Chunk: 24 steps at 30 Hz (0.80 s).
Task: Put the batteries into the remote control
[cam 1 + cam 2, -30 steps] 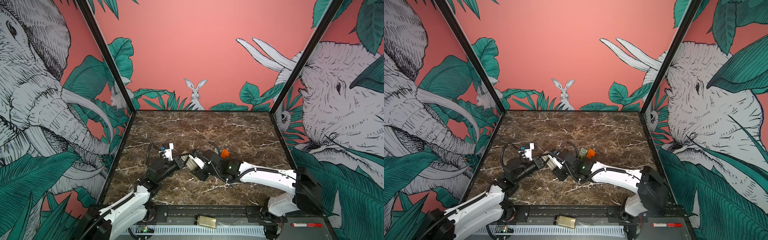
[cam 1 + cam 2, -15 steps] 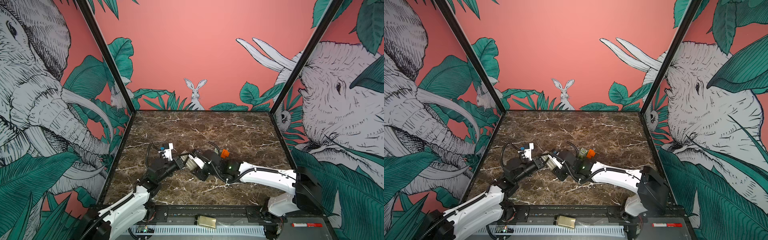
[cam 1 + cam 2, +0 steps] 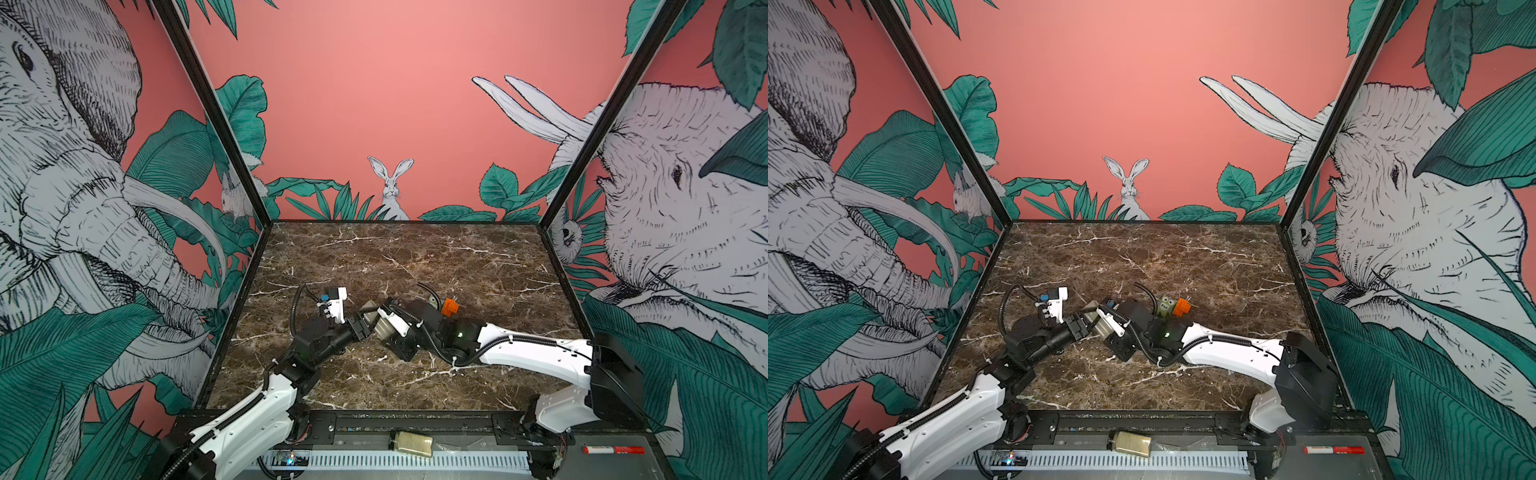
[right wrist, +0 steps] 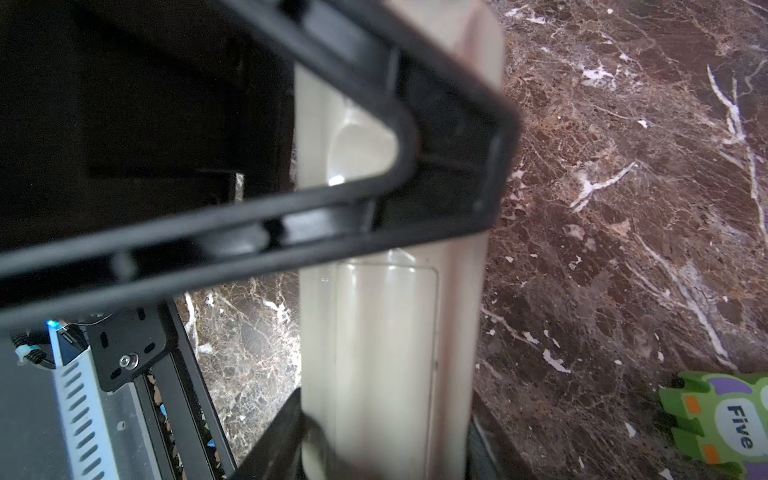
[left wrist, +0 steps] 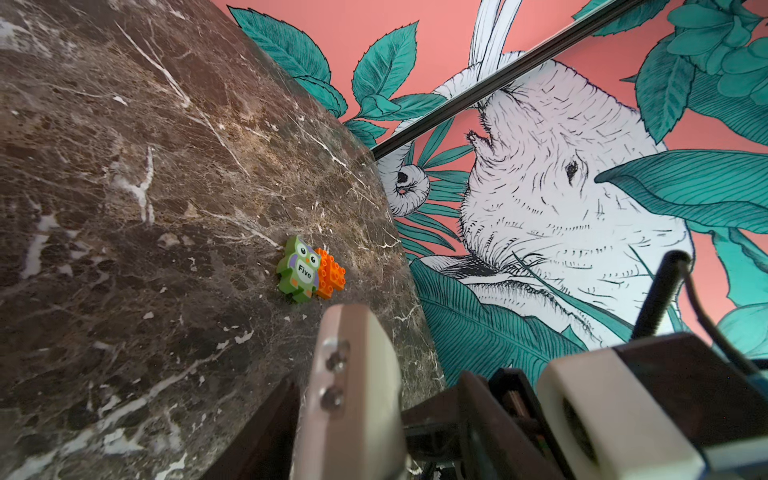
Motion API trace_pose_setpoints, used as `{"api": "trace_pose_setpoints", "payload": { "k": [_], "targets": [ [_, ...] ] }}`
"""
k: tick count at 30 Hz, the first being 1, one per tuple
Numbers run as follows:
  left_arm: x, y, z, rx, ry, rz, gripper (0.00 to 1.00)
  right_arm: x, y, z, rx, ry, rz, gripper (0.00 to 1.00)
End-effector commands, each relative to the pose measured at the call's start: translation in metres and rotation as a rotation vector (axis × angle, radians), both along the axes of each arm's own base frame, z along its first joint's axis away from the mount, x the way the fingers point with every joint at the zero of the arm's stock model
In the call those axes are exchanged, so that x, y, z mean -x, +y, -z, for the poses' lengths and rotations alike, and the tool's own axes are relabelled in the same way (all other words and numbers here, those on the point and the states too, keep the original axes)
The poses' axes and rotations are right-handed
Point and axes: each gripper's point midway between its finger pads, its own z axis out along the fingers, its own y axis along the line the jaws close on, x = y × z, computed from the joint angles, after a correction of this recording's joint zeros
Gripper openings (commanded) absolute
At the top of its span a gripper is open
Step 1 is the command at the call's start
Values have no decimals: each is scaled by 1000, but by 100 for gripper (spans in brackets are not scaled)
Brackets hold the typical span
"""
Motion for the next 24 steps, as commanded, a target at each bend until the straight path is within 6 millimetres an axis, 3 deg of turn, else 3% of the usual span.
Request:
{"api": "trace_pose_setpoints", "payload": {
  "k": [1,11,24],
  "targets": [
    [2,-2,-15,-17,-55,20,67,-4,0,-13,-54,-19,20,0],
    [15,-7,-27,-123,-147,115,85,-9,-11,-25,-148,30,35,0],
    [41,-21,-77,-119,-373,284,87,16,-15,-79,-331,36,-174,0]
  ]
}}
